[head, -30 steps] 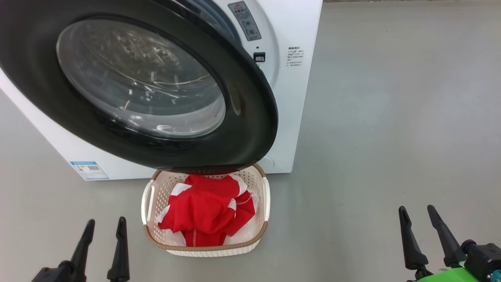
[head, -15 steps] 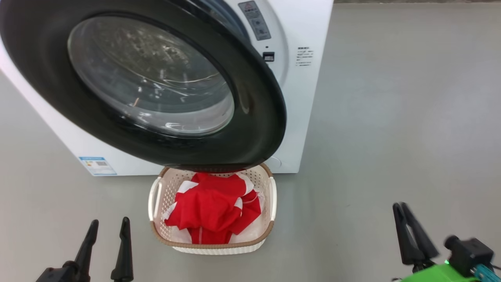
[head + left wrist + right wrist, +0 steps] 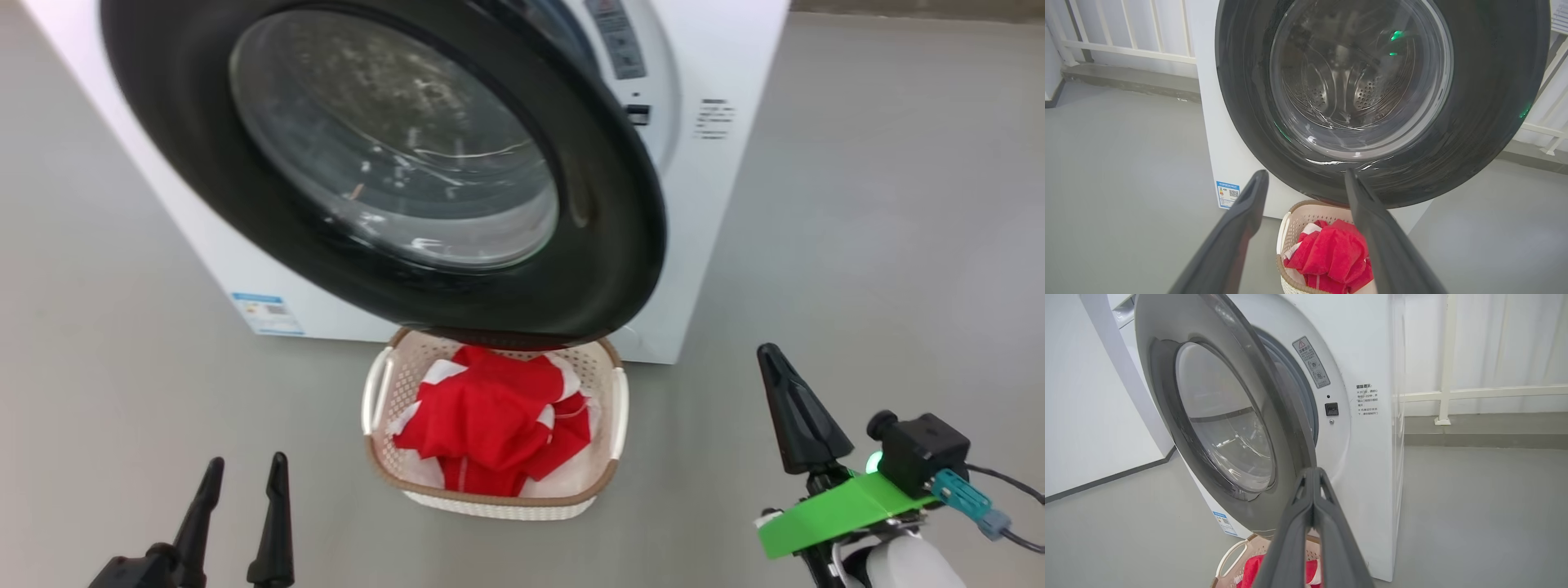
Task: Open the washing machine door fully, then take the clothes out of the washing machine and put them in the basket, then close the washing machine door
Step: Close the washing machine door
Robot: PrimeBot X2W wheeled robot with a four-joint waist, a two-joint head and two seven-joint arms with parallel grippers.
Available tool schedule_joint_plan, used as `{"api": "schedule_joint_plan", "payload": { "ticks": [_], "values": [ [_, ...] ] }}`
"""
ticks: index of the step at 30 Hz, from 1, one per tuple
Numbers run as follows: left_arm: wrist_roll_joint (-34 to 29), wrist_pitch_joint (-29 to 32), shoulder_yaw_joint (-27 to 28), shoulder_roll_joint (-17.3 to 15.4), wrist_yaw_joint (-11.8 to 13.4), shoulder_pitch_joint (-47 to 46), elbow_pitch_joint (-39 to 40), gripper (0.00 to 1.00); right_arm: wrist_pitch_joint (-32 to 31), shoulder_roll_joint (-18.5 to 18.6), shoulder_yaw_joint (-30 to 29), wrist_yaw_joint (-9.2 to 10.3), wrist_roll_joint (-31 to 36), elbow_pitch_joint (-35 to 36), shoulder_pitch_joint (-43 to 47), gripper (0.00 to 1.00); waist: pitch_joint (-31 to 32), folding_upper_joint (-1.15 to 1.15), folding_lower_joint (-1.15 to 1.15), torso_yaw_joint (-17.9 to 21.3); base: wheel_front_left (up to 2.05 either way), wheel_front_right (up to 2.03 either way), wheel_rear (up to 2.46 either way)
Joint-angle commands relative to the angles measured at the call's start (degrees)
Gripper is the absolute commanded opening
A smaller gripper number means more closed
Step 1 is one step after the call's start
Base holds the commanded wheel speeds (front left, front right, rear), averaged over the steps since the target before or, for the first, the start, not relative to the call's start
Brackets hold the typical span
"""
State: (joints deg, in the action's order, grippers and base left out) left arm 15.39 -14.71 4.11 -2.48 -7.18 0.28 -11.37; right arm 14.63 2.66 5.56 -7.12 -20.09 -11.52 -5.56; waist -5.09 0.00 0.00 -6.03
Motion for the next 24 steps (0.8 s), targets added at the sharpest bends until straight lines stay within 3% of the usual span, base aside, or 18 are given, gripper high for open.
{"api": "schedule_joint_plan", "payload": {
  "ticks": [1,12,24],
  "values": [
    [0.6,-0.3,1.4,-0.4,-0.3,-0.7,1.3,1.0,0.4,0.3,1.9,-0.36,-0.4,0.8,-2.9,0.0,-0.2,0.0,0.0,-2.2,0.0,0.0,0.0],
    [4.0,-0.3,-1.5,-0.4,-0.2,-3.2,1.2,1.0,0.4,0.2,2.7,-0.36,-1.3,-2.6,-10.9,0.0,-4.5,0.0,0.0,-7.1,0.0,0.0,0.0],
    [6.0,-0.3,-4.2,-0.4,0.6,-6.3,1.7,1.0,0.4,0.2,2.4,-0.36,0.1,-5.5,-17.9,0.0,-9.8,0.0,0.0,-8.8,0.0,0.0,0.0]
  ]
}}
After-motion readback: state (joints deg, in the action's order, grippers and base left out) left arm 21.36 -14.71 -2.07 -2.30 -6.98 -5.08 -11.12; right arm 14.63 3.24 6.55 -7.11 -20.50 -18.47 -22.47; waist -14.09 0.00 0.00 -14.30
